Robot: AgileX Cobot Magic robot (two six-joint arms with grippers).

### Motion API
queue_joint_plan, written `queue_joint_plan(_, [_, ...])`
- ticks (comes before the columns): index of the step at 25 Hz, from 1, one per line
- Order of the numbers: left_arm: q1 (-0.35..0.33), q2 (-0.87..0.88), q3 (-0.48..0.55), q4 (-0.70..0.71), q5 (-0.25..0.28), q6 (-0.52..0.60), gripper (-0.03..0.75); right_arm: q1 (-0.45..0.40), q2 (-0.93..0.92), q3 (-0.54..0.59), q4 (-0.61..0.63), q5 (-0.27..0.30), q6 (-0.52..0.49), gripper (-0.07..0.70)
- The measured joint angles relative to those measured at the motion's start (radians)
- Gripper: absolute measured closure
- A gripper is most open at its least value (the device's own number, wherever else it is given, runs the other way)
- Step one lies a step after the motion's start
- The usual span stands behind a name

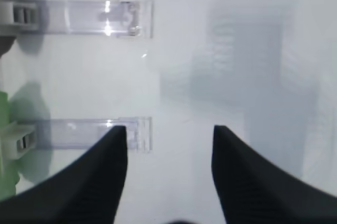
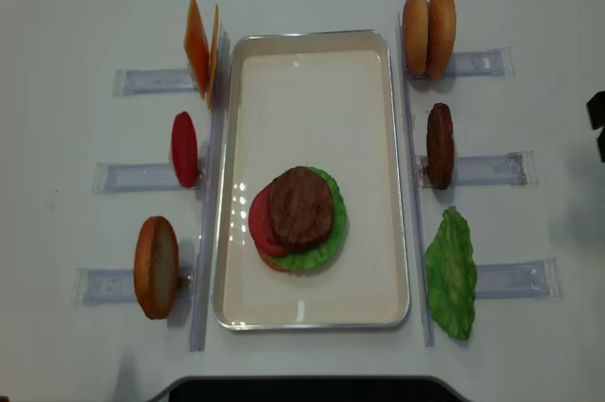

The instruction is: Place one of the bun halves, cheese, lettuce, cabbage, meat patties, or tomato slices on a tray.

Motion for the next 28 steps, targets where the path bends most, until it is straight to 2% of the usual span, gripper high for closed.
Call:
queue_joint_plan(3, [0.000,0.000,0.000,0.000,0.000,0.000,0.716,-0.031,-0.050,0.000,0.004,-0.012,0.000,0.291])
queue_joint_plan(10, [0.000,0.000,0.000,0.000,0.000,0.000,0.716,-0.031,-0.182,0.025,0.010,-0.040,0.031,0.307])
queue_joint_plan(14, [0.000,0.000,0.000,0.000,0.000,0.000,0.716,-0.031,-0.376,0.114,0.010,-0.076,0.034,0.316])
queue_joint_plan(23, [0.000,0.000,0.000,0.000,0.000,0.000,0.716,-0.031,-0.839,0.332,0.010,-0.077,0.037,0.328])
queue_joint_plan(28, [0.000,0.000,0.000,0.000,0.000,0.000,0.716,-0.031,-1.015,0.442,0.010,-0.076,0.061,0.377])
